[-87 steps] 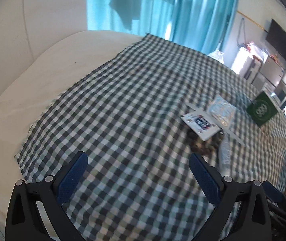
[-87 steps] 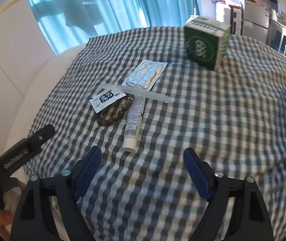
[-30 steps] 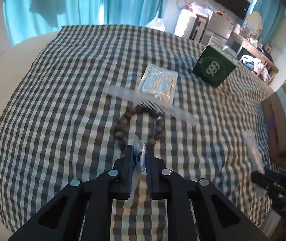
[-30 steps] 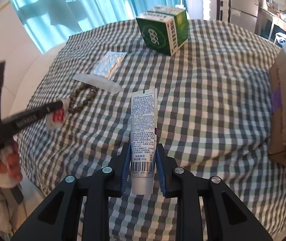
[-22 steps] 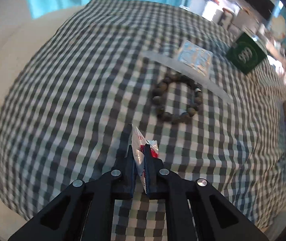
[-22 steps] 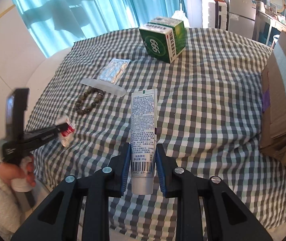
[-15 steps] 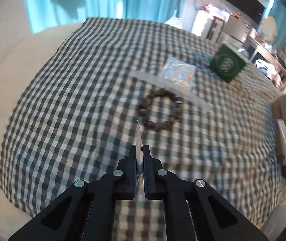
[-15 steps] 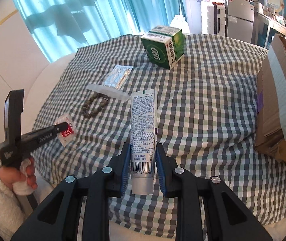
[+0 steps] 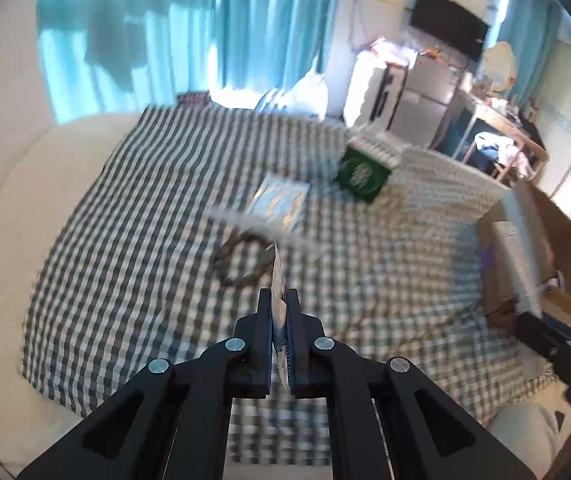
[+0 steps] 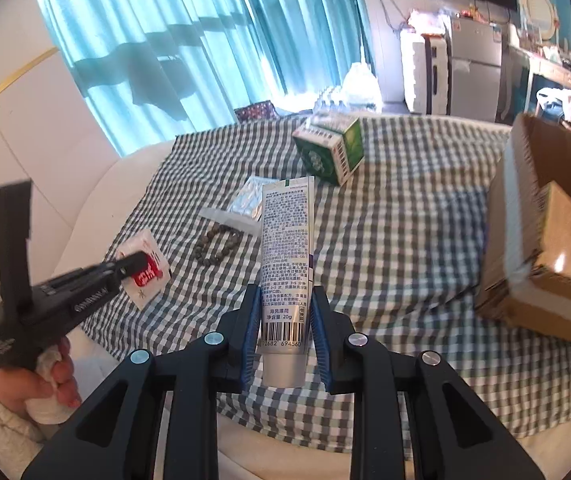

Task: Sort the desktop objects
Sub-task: 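Carry the toothpaste tube and sachet into the cardboard box and release both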

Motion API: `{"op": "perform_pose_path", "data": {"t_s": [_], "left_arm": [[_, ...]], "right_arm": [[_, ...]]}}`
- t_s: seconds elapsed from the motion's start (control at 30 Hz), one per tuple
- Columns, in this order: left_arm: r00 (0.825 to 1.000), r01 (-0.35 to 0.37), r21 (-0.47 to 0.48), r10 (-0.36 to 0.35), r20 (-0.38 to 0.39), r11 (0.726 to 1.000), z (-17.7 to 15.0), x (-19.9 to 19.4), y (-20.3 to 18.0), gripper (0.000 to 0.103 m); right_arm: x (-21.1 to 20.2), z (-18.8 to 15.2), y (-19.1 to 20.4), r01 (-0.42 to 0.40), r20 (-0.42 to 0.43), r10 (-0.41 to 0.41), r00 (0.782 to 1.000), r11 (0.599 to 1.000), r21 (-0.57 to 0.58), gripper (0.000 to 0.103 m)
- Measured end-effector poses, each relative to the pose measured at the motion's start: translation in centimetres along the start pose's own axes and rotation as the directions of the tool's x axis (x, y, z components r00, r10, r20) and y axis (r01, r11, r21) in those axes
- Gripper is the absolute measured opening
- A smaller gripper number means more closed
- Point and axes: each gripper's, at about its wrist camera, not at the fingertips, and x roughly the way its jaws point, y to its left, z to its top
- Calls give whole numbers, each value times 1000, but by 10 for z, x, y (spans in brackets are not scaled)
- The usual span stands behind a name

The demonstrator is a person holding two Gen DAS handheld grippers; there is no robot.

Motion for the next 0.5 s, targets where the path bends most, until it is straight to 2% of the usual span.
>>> {"op": "perform_pose_path", "data": {"t_s": [0.1, 0.2, 0.27, 0.4, 0.5], "left_arm": [[998, 37, 39, -39, 44, 999, 12, -24, -28, 5], [993, 91, 65, -95, 67, 994, 21, -40, -55, 5], [992, 98, 101, -106, 75, 990, 26, -47, -74, 5], [984, 130, 175, -149, 101, 976, 35, -60, -118, 5], [979, 143, 227, -171, 107, 963, 39, -64, -149, 5]], "right_arm": [[-23, 7, -7, -5, 33, 5, 999, 1000, 14, 24], [-48, 14, -15, 27, 85, -28, 996, 1000, 5, 24], [-64, 18, -24, 23, 110, -25, 994, 1000, 17, 24], [-91, 30, -46, 83, 149, -87, 985, 996, 30, 24], [-109, 36, -69, 87, 170, -97, 981, 994, 66, 24]]}}
